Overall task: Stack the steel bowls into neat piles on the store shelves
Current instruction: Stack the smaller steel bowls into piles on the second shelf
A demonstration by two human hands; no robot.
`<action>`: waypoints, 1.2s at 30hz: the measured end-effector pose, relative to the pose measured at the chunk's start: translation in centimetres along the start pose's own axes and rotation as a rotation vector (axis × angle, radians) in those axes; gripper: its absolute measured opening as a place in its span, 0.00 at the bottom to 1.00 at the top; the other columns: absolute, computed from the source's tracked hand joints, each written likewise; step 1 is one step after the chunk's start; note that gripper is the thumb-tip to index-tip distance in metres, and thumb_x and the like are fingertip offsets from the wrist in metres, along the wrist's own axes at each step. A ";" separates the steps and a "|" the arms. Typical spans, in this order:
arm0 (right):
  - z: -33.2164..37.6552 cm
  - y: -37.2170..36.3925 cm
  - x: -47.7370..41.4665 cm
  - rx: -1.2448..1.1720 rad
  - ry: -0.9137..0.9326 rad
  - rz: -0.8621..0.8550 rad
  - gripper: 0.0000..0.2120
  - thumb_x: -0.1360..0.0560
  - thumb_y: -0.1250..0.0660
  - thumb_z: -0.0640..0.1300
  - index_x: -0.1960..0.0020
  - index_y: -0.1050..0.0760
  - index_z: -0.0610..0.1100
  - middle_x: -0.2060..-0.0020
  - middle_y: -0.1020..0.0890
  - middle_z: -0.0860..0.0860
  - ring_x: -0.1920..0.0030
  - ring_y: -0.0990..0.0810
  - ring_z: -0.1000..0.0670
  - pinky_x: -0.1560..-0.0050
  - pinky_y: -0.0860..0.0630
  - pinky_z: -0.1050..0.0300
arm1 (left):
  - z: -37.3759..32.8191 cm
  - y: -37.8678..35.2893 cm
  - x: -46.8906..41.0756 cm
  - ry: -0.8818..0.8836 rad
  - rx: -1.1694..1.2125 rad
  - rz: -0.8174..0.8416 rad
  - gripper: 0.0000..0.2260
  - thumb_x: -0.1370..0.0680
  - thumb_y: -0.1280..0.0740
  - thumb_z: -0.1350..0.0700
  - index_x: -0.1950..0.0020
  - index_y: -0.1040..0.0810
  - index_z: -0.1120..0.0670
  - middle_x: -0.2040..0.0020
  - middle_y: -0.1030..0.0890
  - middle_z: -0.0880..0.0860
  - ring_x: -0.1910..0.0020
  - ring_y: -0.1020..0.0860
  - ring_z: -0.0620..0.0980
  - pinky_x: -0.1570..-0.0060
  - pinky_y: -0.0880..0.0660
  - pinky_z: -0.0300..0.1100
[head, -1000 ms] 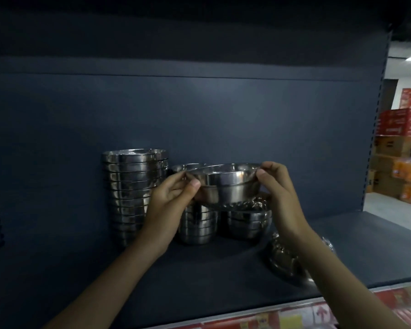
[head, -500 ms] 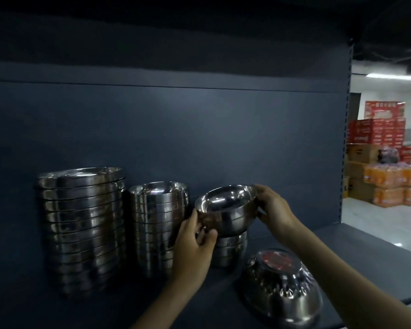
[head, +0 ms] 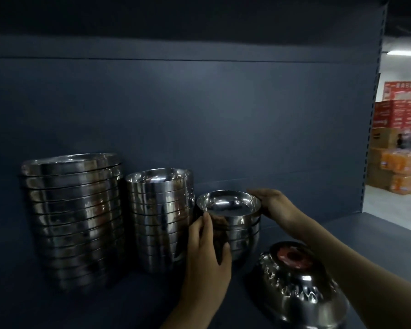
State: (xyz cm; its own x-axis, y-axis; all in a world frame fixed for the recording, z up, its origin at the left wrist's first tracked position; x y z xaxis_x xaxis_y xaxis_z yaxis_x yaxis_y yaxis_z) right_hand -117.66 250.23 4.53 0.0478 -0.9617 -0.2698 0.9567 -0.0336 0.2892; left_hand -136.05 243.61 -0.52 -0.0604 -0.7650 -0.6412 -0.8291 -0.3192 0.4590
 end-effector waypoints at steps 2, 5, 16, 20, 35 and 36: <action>-0.7 -0.3 0.1 0.036 -0.050 0.015 0.18 0.23 0.43 0.31 0.48 0.17 0.46 0.54 0.14 0.51 0.53 0.17 0.55 0.55 0.23 0.66 | 0.3 0.0 0.2 0.008 -0.036 0.001 0.31 0.20 0.35 0.53 0.20 0.46 0.52 0.25 0.43 0.43 0.27 0.41 0.38 0.41 0.50 0.14; -1.4 -0.2 0.2 0.061 -0.099 0.028 0.19 0.22 0.44 0.32 0.46 0.18 0.48 0.51 0.15 0.50 0.49 0.18 0.50 0.47 0.24 0.57 | 0.3 0.5 0.2 -0.019 -0.040 -0.048 0.29 0.21 0.33 0.55 0.22 0.39 0.52 0.30 0.37 0.43 0.30 0.34 0.42 0.35 0.38 0.23; 0.0 -1.0 1.5 0.317 -0.048 0.287 0.24 0.31 0.26 0.34 0.37 0.23 0.45 0.44 0.16 0.46 0.42 0.18 0.48 0.47 0.21 0.61 | -0.5 0.6 0.7 -0.151 -0.066 -0.097 0.26 0.25 0.31 0.62 0.27 0.31 0.53 0.34 0.31 0.49 0.36 0.28 0.45 0.38 0.32 0.30; -0.2 -0.8 1.6 0.349 -0.021 0.214 0.25 0.32 0.22 0.37 0.38 0.24 0.45 0.44 0.17 0.48 0.40 0.20 0.49 0.37 0.24 0.52 | -0.5 0.6 0.7 -0.156 -0.080 -0.109 0.28 0.26 0.31 0.62 0.26 0.32 0.56 0.34 0.31 0.52 0.34 0.29 0.50 0.36 0.28 0.40; 0.7 5.3 10.3 0.364 -0.248 -0.182 0.20 0.21 0.36 0.36 0.29 0.30 0.41 0.41 0.22 0.43 0.45 0.23 0.44 0.51 0.27 0.54 | -1.7 -0.9 0.8 -0.187 0.090 0.174 0.18 0.24 0.32 0.57 0.35 0.27 0.50 0.48 0.28 0.44 0.55 0.27 0.40 0.54 0.23 0.41; -0.1 6.0 11.7 0.269 -0.266 -0.219 0.19 0.21 0.39 0.33 0.30 0.30 0.39 0.47 0.21 0.43 0.52 0.23 0.45 0.56 0.28 0.56 | -1.8 -1.6 0.9 -0.182 0.101 0.255 0.18 0.24 0.32 0.55 0.34 0.27 0.50 0.48 0.28 0.44 0.54 0.26 0.41 0.54 0.24 0.40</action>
State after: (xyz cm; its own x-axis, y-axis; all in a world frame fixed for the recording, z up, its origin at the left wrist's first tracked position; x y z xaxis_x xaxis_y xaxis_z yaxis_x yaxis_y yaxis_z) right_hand -111.36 238.78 3.05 -0.2576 -0.9593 -0.1156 0.8255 -0.2807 0.4897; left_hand -133.77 242.40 -0.76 -0.3639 -0.6974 -0.6174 -0.8249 -0.0666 0.5614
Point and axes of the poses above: each hand's wrist, its own x-axis away from the middle knuckle, its own y-axis out of the back of the hand, z = x × y, the point moved 8 cm from there along -x, towards the middle knuckle
